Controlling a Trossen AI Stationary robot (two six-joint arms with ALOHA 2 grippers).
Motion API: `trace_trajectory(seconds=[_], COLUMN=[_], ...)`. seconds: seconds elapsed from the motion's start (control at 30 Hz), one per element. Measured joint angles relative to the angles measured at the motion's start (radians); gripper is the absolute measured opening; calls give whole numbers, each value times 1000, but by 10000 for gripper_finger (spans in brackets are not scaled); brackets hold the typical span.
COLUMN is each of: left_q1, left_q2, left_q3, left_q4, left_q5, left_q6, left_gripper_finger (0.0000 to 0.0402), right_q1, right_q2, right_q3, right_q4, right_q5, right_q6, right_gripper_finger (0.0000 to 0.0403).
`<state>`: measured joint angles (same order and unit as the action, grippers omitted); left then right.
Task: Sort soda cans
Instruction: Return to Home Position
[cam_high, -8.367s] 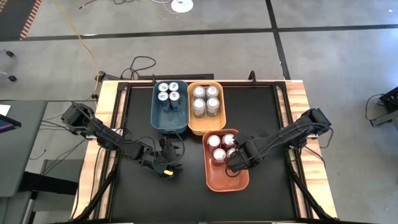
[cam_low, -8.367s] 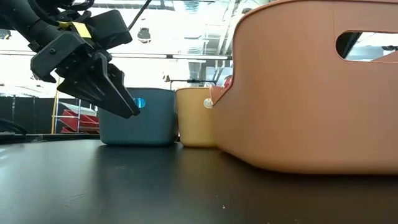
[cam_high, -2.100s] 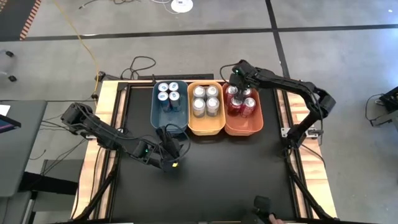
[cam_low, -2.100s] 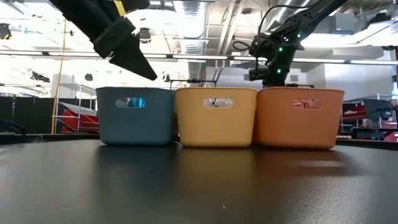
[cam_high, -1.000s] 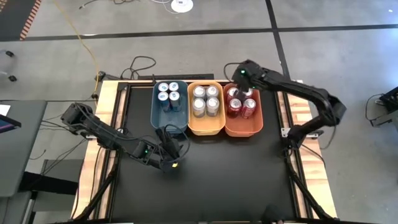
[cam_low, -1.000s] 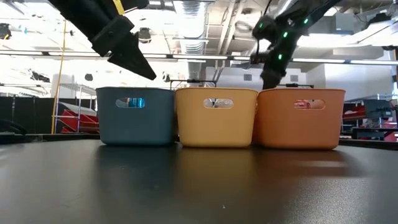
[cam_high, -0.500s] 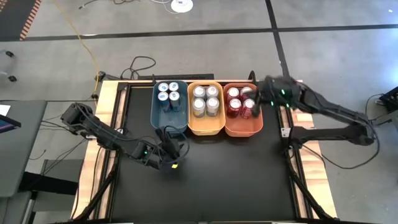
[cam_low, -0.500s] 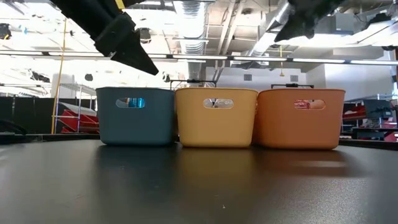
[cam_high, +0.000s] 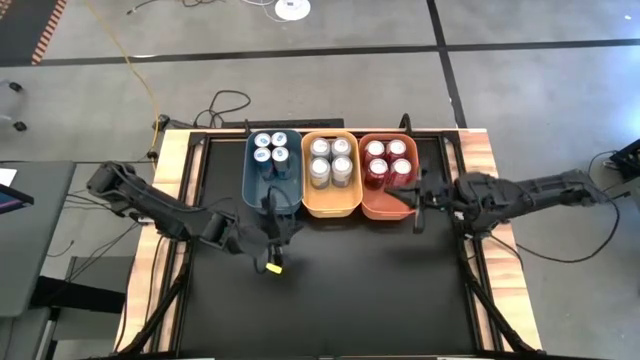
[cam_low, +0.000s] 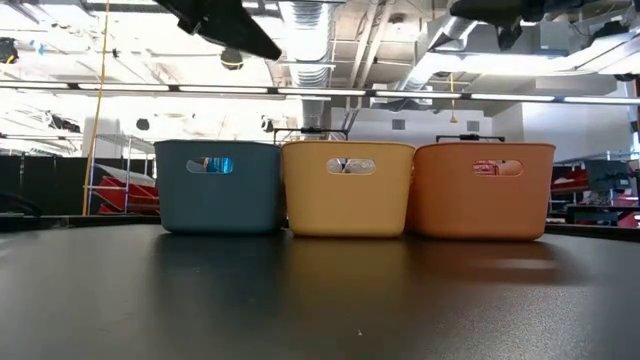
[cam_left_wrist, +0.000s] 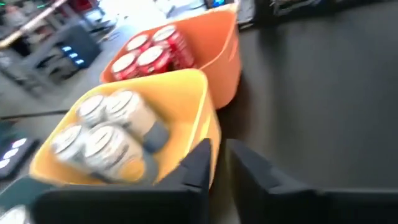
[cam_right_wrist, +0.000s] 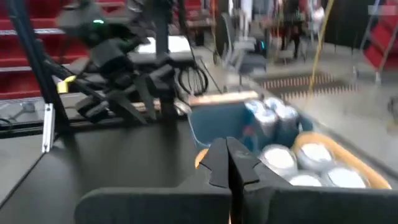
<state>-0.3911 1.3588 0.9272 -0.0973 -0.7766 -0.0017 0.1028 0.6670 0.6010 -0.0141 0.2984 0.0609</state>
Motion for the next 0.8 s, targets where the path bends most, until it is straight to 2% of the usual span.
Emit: trace_trajectory(seconds=[0.1,0.3,0.5,0.6,0.7,0.8], left_q1=[32,64,106,160,225,279], left_q2=[-16,-25,-29,-34,-36,-50], left_q3=[0,-27,-121,-163,-206,-248], left_q4=[56,251,486,534,570,587], left_q5=[91,266,389,443,519,579], left_q6=[41,131,183,149,118,95], left_gripper_finger=[9,2,1,1,1,1], right_q1=[76,175,246,216,170,148], right_q2=[20,50,28,8,4,5], right_q3=[-55,-117,-117,-116,-116,-116], right_q4=[152,392,405,340,323,304], right_q5=[64,100,97,97,87,-2], right_q6=[-66,-164,-307,-366,-341,-317], right_gripper_finger=[1,0,0,0,0,0])
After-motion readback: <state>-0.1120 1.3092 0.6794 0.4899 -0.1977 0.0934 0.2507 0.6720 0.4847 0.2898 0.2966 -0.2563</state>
